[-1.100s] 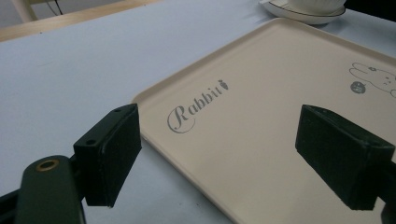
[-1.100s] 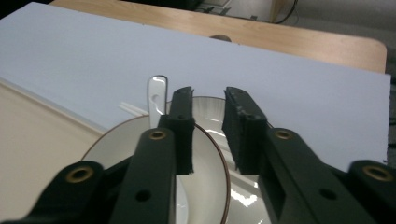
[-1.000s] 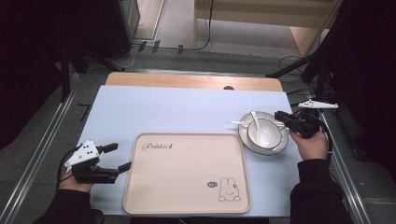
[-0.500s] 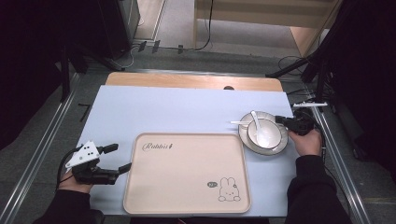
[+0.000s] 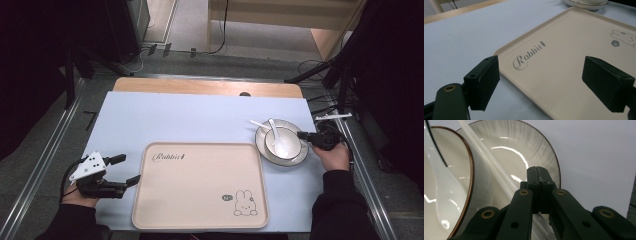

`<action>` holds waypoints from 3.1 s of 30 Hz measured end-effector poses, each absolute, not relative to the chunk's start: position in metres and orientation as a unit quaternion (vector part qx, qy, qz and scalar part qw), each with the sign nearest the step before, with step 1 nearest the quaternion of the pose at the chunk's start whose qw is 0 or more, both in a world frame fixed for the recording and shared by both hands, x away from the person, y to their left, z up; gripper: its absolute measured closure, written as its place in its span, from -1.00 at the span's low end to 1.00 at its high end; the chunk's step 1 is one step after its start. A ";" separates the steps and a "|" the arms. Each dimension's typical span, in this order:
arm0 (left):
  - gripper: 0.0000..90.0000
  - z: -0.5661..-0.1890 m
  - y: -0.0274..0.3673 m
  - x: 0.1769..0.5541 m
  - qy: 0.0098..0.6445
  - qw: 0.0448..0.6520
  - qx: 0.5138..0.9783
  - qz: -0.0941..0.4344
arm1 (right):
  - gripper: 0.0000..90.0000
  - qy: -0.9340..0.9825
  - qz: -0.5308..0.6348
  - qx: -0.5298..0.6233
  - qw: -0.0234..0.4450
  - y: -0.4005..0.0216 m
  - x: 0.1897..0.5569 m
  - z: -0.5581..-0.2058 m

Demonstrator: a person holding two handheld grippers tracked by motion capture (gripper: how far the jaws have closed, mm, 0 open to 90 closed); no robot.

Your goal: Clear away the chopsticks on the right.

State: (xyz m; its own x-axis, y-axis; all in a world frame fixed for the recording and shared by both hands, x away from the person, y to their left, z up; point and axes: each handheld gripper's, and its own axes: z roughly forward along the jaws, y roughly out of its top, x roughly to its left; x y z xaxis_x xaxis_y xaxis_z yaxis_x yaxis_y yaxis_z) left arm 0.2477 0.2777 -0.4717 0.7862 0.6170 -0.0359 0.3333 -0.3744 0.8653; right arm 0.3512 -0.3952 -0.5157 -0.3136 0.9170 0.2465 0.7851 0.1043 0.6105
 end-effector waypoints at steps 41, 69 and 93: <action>-0.66 -0.472 0.278 0.247 0.288 0.474 0.819 0.146 | 0.20 0.756 0.340 0.547 0.113 -0.404 0.315 -0.502; -0.66 -0.472 0.278 0.246 0.286 0.476 0.819 0.145 | 0.88 0.742 0.334 0.580 0.041 -0.402 0.333 -0.511; -0.66 -0.472 0.278 0.246 0.287 0.473 0.820 0.146 | 0.88 0.693 0.368 0.615 0.082 -0.366 0.305 -0.442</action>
